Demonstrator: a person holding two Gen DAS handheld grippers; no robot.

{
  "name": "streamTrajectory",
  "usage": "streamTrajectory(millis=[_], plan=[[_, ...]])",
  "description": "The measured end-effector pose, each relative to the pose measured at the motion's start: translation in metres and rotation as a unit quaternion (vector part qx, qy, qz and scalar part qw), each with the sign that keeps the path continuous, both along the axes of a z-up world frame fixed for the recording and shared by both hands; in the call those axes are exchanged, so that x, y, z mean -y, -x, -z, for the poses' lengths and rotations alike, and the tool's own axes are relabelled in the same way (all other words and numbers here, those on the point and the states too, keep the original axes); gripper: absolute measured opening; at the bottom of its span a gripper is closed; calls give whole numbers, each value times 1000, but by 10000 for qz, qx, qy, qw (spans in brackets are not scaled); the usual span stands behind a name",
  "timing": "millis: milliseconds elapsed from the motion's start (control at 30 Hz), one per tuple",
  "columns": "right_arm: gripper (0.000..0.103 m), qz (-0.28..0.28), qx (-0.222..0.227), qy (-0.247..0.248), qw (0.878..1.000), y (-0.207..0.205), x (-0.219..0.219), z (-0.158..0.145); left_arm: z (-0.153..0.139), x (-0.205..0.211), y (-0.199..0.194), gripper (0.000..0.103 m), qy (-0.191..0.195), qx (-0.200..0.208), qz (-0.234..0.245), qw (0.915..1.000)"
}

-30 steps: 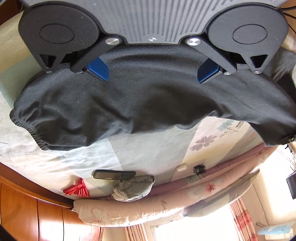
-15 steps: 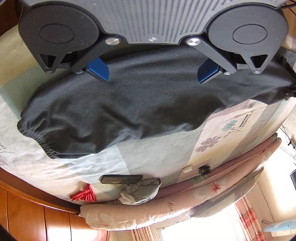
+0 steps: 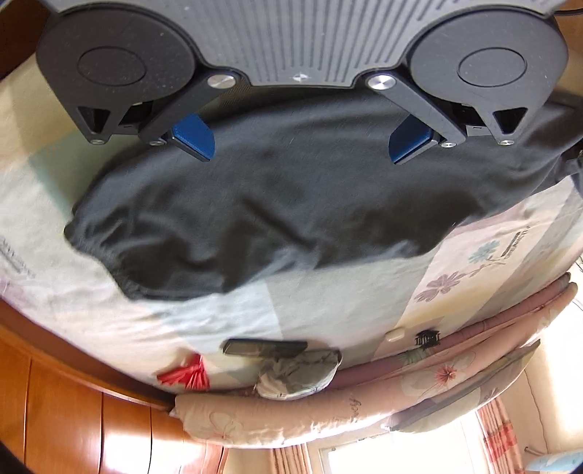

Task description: Fold clothes

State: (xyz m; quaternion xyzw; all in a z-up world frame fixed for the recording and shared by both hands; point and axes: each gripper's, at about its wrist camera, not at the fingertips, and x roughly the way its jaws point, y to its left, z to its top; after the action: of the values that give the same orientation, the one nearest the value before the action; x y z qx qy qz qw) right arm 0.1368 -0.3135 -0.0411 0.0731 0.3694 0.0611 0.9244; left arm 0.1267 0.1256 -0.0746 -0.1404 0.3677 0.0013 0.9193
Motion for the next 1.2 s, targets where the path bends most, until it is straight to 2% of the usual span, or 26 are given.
streamTrajectory(millis=[100,167,233,300,433,500,633,700,800,967,1067,1200], plan=[[103,-84,-85,342,9993,-13,-5,9,-2,-4,5,10,-41,-76,65,9999],[103,-95,-239,546,9982,-19,-8,21,-4,-8,11,19,-103,-152,86,9998],[103,-137,-289,679,9972,-19,-10,32,-5,-13,19,23,-166,-254,123,9995],[103,-145,-190,703,9972,-16,-10,36,-7,-18,29,30,-241,-354,156,9990],[103,-140,100,684,9975,-8,-8,40,-21,-23,45,36,-585,-479,164,9970],[103,-145,187,684,9974,-6,-8,41,-32,-22,49,36,-843,-411,150,9955],[103,-208,3,750,9970,-11,-10,38,-59,-14,47,40,-1299,-32,116,9915],[103,-212,-99,742,9970,-14,-10,37,-69,-5,40,43,-1280,215,271,9912],[103,-267,-134,770,9966,-15,-10,37,-75,23,24,51,-1100,529,839,9890],[103,-193,-9,743,9971,-13,-2,29,-69,79,-3,56,-906,815,1821,9757],[103,-96,92,699,9975,-12,5,22,-52,104,-16,59,-619,750,2258,9693],[103,110,276,750,9967,-13,17,11,-25,112,-19,58,-643,354,2172,9734]])
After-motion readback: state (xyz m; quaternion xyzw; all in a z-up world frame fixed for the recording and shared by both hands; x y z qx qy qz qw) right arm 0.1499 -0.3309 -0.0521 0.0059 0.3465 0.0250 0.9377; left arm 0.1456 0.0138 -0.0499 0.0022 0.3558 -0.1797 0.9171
